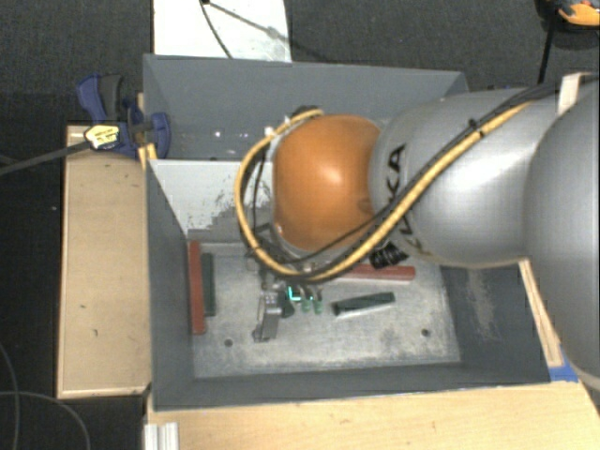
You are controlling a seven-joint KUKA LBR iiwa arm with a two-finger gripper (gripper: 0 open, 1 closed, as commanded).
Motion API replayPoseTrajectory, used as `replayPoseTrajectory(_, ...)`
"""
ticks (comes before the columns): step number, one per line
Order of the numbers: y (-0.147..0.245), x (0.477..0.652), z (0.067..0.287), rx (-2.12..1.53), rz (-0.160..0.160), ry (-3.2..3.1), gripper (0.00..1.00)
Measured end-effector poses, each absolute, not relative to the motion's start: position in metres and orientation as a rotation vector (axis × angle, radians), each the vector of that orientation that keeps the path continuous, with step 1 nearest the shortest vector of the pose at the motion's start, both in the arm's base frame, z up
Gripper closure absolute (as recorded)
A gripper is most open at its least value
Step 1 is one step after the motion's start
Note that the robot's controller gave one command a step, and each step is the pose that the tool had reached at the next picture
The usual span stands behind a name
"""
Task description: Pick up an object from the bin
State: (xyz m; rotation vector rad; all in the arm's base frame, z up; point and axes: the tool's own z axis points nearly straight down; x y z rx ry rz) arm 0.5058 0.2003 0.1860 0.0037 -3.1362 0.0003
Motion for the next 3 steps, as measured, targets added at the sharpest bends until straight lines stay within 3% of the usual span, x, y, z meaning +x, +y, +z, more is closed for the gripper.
replayPoseTrajectory(1, 0.199, 0.508, 0.190, -0.003, -0.002, -3.143, 0.00)
replayPoseTrajectory(2, 0.154, 0.512, 0.152, 0.046, -0.006, -3.148, 0.00)
replayPoseTrajectory(3, 0.138, 0.515, 0.141, 0.045, -0.002, -3.143, 0.00)
